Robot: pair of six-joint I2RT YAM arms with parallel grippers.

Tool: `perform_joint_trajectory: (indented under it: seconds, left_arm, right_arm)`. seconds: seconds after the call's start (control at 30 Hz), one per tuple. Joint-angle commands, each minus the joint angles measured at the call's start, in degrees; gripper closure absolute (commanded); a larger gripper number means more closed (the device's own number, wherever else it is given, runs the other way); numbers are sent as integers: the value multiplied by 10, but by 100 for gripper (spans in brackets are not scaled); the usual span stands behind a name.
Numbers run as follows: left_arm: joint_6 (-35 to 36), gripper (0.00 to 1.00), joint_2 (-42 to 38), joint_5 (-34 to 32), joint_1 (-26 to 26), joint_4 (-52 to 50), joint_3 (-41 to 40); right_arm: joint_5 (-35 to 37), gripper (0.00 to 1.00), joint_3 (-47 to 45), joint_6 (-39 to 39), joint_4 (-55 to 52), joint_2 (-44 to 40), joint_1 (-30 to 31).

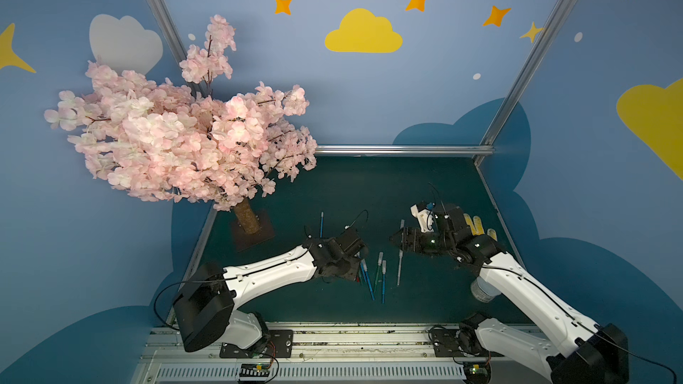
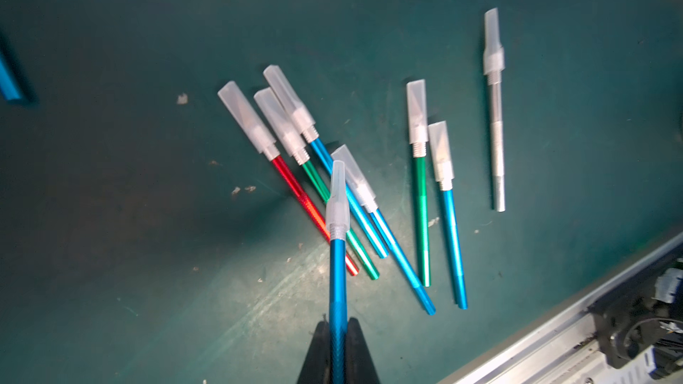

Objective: Remove protective caps from carving knives
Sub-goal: Pick up the carving knife from the center of the board, then place the carving knife at the center of the board.

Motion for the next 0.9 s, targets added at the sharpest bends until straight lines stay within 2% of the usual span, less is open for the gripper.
perform_joint_trajectory:
  seconds: [0.0, 0.2, 0.53, 0.87]
  left_arm:
    - [-11, 90, -10, -17, 2, -2, -9]
    - [-22, 90, -33, -54, 14, -24, -27]
    - [-38, 89, -99, -55, 66, 8, -115]
    - [-63, 85, -63, -43, 74, 47, -161]
  right_arm:
    - [-4, 19, -2, 1, 9, -4, 4]
    - [-4, 19, -3, -3, 7, 2, 7]
    - [-3, 19, -5, -2, 14, 16, 14]
    - [0, 19, -4, -4, 14, 18, 18]
